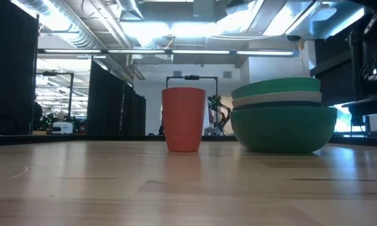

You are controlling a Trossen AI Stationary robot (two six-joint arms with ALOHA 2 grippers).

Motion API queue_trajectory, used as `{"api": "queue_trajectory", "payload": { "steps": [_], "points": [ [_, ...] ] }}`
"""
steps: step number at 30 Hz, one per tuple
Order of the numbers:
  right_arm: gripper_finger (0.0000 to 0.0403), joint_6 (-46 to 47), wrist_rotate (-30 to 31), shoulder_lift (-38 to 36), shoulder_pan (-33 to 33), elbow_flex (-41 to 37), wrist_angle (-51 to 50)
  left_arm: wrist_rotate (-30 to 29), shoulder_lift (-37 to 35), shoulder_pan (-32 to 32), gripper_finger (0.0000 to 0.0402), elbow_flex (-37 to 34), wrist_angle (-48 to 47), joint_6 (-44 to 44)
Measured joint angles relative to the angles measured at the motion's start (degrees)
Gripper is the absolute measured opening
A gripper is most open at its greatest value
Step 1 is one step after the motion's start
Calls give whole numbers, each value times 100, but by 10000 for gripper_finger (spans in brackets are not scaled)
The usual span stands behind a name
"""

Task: Nest bowls inside each other
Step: Return to Home Position

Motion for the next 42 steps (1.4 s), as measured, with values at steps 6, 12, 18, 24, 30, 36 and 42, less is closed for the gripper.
{"api": "queue_trajectory", "payload": {
  "steps": [6, 12, 18, 24, 30, 36, 42],
  "points": [
    [0, -2340, -845, -616, 27, -1284, 3196, 0, -71, -29, 1, -1, -7, -206],
    [0, -3400, -1562, -678, -725, -1906, 4674, -2, -104, -38, 1, -3, -182, -371],
    [0, -4725, -2034, -677, -1980, -2311, 6018, -5, -110, -28, 1, -3, -178, -416],
    [0, -5695, -2184, -674, -3288, -2611, 6750, -8, -116, -19, 1, -3, -174, -461],
    [0, -5089, -2197, -674, -4764, -2611, 5488, -28, -117, -34, 1, -4, -279, -577],
    [0, -2533, -5322, -656, -6463, -2611, 3385, -42, -117, -35, 1, -5, -477, -860],
    [0, -2310, -7152, -662, -7584, -2584, 3348, -60, -112, -94, 1, -5, -489, -1024]
  ]
}}
